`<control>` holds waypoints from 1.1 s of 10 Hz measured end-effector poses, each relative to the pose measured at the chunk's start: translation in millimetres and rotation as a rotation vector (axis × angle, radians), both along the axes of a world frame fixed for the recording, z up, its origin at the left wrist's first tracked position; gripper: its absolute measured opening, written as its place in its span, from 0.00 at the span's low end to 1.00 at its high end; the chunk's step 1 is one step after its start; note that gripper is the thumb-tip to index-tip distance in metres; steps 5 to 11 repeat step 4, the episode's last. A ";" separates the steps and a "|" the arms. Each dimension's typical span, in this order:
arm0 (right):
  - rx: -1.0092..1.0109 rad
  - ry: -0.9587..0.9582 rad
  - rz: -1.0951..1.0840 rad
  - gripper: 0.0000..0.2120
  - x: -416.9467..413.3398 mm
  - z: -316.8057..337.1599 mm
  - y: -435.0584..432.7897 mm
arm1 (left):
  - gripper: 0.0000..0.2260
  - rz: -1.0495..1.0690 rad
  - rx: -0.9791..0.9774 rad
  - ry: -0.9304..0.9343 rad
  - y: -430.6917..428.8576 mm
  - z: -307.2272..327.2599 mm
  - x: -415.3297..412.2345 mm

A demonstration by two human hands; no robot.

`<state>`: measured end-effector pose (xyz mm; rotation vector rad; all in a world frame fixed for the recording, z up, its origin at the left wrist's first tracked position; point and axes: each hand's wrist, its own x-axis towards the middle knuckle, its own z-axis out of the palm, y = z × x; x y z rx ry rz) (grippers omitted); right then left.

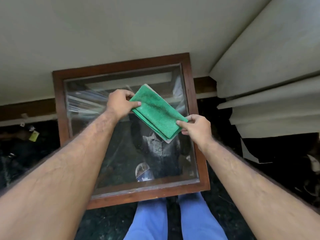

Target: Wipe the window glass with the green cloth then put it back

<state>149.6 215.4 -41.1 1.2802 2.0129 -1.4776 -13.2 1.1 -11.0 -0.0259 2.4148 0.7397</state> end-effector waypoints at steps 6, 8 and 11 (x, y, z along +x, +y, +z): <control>0.599 -0.046 0.629 0.24 -0.1 -6.1 -8.0 | 0.27 -0.306 -0.184 0.242 10.3 -33.4 19.3; 0.599 -0.046 0.629 0.24 -0.1 -6.1 -8.0 | 0.27 -0.306 -0.184 0.242 10.3 -33.4 19.3; 0.599 -0.046 0.629 0.24 -0.1 -6.1 -8.0 | 0.27 -0.306 -0.184 0.242 10.3 -33.4 19.3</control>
